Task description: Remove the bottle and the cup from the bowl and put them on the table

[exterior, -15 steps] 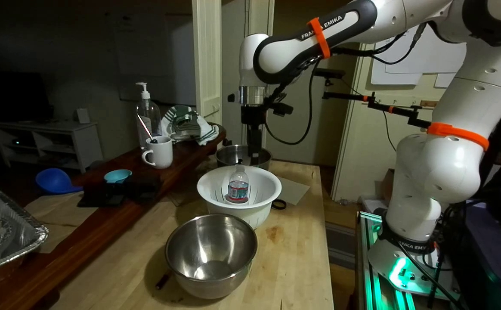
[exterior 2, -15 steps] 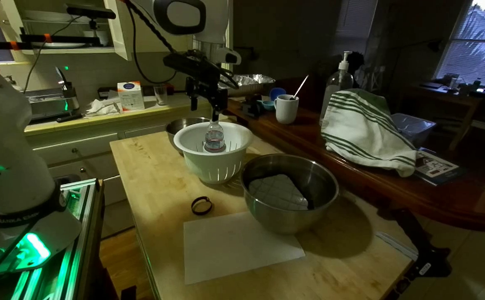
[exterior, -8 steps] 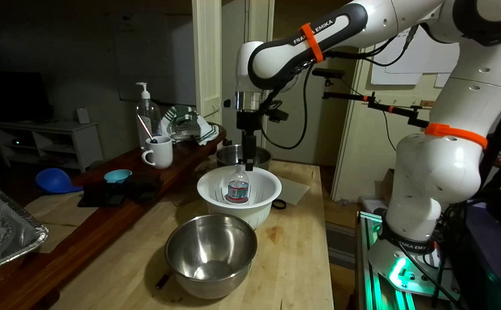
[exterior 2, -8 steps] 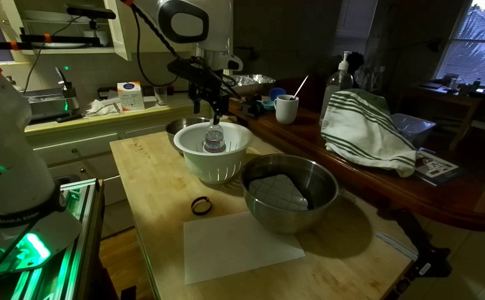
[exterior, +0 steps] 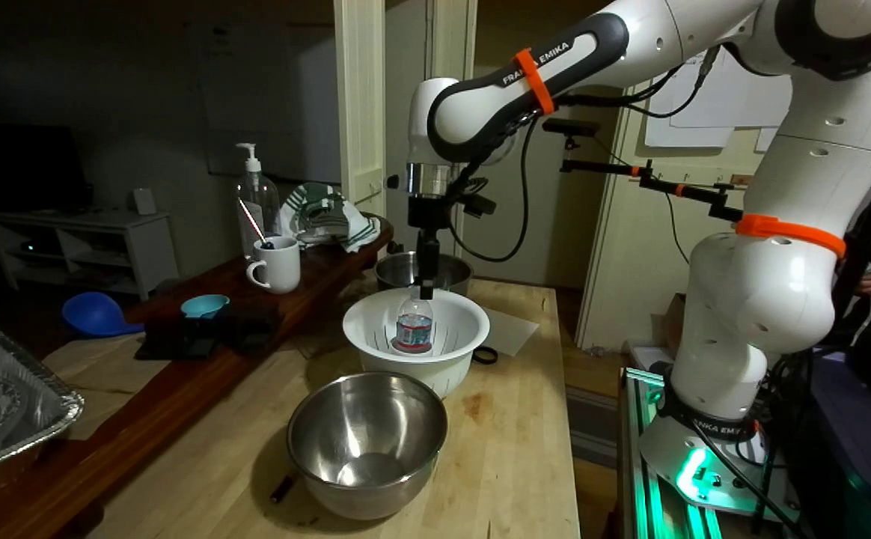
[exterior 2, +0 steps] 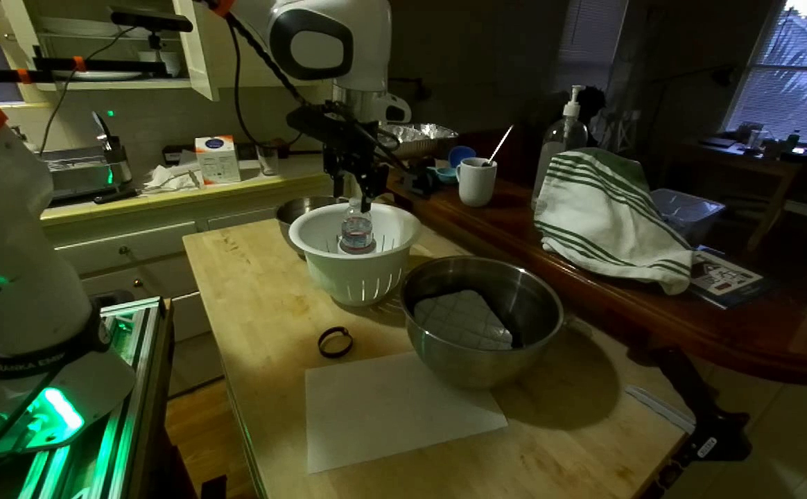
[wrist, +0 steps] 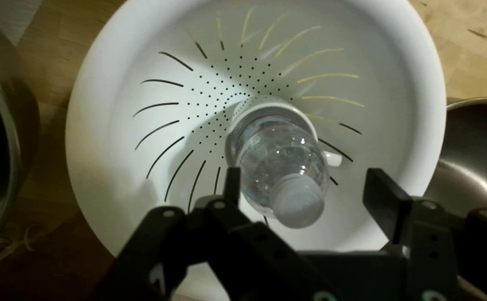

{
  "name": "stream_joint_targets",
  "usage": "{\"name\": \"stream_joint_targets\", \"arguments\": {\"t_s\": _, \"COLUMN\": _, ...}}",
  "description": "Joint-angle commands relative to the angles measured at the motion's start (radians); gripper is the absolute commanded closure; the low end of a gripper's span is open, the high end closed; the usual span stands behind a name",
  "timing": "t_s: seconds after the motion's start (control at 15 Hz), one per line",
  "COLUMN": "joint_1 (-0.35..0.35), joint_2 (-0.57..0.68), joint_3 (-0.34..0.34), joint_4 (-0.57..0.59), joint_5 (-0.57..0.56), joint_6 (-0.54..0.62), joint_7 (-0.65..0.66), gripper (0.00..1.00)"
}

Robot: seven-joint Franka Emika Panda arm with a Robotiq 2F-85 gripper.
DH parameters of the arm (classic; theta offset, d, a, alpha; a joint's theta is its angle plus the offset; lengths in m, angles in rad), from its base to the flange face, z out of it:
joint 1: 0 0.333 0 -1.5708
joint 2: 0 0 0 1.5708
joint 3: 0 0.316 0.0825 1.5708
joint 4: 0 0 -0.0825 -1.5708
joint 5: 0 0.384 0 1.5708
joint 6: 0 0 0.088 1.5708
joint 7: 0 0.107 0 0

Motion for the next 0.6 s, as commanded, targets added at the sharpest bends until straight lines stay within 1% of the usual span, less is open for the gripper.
{"name": "stream_joint_targets", "arguments": {"t_s": 0.0, "joint_1": -0.013, "joint_2": 0.026, "joint_3": 0.004, "joint_4": 0.011, "joint_5": 0.005, "joint_6": 0.03, "joint_7": -0.016, "gripper": 0.29}}
{"name": "stream_joint_targets", "arguments": {"t_s": 0.13, "joint_1": -0.015, "joint_2": 0.031, "joint_3": 0.005, "joint_4": 0.015, "joint_5": 0.004, "joint_6": 0.038, "joint_7": -0.015, "gripper": 0.37}}
{"name": "stream_joint_targets", "arguments": {"t_s": 0.2, "joint_1": -0.015, "joint_2": 0.033, "joint_3": 0.007, "joint_4": 0.016, "joint_5": 0.002, "joint_6": 0.039, "joint_7": -0.013, "gripper": 0.44}}
{"name": "stream_joint_targets", "arguments": {"t_s": 0.27, "joint_1": -0.015, "joint_2": 0.034, "joint_3": 0.009, "joint_4": 0.017, "joint_5": 0.001, "joint_6": 0.039, "joint_7": -0.013, "gripper": 0.46}}
{"name": "stream_joint_targets", "arguments": {"t_s": 0.33, "joint_1": -0.014, "joint_2": 0.035, "joint_3": 0.01, "joint_4": 0.019, "joint_5": 0.001, "joint_6": 0.038, "joint_7": -0.013, "gripper": 0.55}}
{"name": "stream_joint_targets", "arguments": {"t_s": 0.4, "joint_1": -0.013, "joint_2": 0.035, "joint_3": 0.012, "joint_4": 0.019, "joint_5": -0.002, "joint_6": 0.038, "joint_7": -0.013, "gripper": 0.69}}
{"name": "stream_joint_targets", "arguments": {"t_s": 0.47, "joint_1": -0.013, "joint_2": 0.033, "joint_3": 0.014, "joint_4": 0.018, "joint_5": -0.006, "joint_6": 0.04, "joint_7": -0.012, "gripper": 0.8}}
{"name": "stream_joint_targets", "arguments": {"t_s": 0.53, "joint_1": -0.012, "joint_2": 0.032, "joint_3": 0.016, "joint_4": 0.019, "joint_5": -0.008, "joint_6": 0.039, "joint_7": -0.012, "gripper": 0.87}}
